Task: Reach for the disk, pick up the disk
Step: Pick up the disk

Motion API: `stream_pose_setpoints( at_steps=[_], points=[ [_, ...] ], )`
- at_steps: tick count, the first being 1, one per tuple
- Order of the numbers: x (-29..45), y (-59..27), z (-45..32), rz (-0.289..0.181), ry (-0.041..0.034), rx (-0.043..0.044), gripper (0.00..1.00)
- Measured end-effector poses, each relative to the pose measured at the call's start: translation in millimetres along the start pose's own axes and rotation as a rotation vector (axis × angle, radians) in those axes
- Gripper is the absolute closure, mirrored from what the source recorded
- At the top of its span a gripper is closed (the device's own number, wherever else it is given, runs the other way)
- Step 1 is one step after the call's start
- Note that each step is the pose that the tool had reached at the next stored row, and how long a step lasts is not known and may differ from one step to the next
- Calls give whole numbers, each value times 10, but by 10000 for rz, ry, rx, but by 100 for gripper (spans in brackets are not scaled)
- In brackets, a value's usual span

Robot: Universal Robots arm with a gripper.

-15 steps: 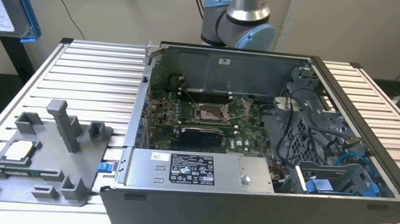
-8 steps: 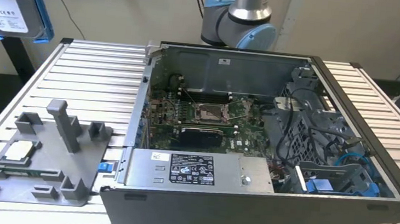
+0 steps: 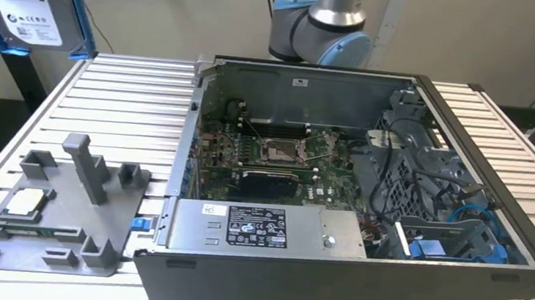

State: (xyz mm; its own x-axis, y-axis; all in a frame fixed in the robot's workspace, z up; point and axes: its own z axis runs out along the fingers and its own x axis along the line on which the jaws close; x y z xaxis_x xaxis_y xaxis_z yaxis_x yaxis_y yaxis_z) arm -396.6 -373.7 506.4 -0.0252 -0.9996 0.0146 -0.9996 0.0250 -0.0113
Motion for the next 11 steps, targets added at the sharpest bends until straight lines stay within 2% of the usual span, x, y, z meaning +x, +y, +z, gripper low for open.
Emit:
stream_pose_setpoints(
  at_steps=[11],
  points=[
    [-8, -285, 3, 0, 0, -1, 100]
  ],
)
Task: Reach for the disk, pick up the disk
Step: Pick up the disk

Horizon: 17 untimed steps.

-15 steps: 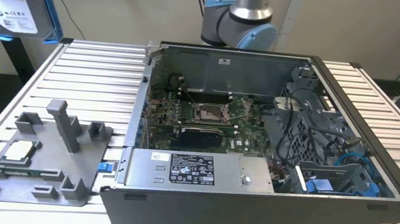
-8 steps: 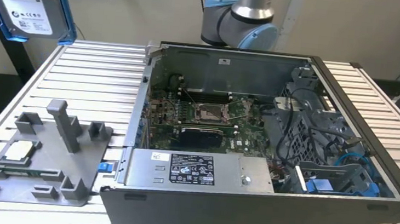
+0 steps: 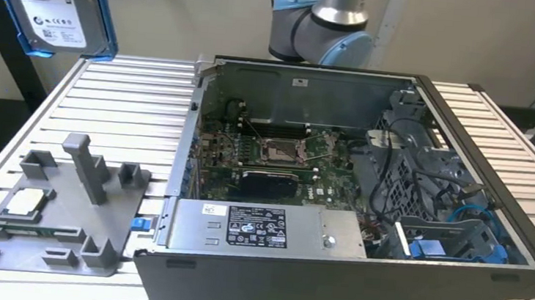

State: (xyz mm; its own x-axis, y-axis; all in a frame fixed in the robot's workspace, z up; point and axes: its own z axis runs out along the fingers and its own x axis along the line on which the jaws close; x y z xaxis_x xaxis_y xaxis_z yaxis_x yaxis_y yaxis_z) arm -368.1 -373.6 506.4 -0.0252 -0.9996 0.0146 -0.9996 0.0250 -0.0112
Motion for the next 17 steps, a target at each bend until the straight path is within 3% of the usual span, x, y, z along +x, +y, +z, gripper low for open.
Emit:
stream_pose_setpoints(
  at_steps=[17],
  points=[
    [-14, -543, 5, 0, 1, -1, 100]
  ],
)
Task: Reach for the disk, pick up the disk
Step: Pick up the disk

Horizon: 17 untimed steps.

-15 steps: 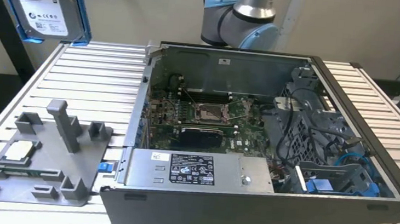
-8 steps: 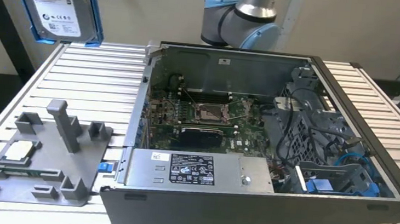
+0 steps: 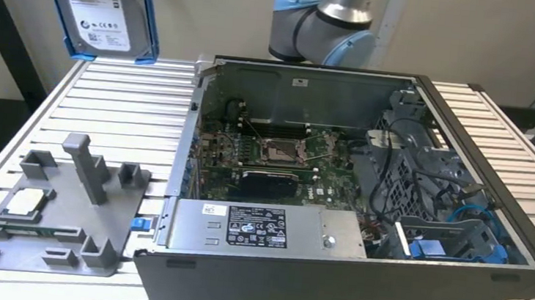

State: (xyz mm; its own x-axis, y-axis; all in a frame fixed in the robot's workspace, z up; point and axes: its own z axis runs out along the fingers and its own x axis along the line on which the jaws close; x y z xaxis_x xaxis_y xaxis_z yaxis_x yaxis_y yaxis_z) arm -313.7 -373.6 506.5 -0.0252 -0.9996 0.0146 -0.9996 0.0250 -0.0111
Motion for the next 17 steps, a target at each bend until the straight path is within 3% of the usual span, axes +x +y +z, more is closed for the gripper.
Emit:
stream_pose_setpoints(
  at_steps=[17],
  points=[
    [-14, -552, 6, -34, 0, -6, 100]
  ],
)
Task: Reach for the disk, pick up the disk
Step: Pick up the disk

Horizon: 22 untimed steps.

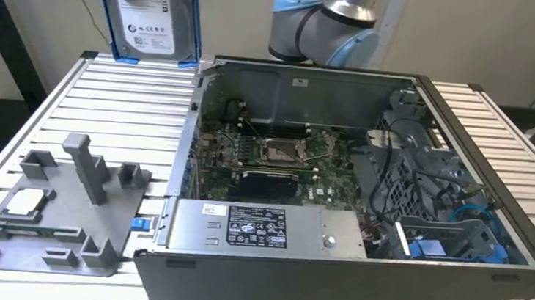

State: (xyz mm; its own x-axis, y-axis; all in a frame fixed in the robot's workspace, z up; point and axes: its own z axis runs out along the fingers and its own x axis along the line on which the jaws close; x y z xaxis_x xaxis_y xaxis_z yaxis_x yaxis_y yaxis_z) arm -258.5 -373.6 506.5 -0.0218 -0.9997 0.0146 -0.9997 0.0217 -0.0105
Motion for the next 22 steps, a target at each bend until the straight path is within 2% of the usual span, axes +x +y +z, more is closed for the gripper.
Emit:
stream_pose_setpoints(
  at_steps=[7, 11, 19, 22],
  points=[
    [-6, -283, 22, -2, 0, 2, 100],
    [-10, -403, 91, -1, 4, 2, 100],
    [-20, -758, 217, -1, 3, 3, 100],
    [-22, -861, 250, -2, 4, 3, 100]
  ],
)
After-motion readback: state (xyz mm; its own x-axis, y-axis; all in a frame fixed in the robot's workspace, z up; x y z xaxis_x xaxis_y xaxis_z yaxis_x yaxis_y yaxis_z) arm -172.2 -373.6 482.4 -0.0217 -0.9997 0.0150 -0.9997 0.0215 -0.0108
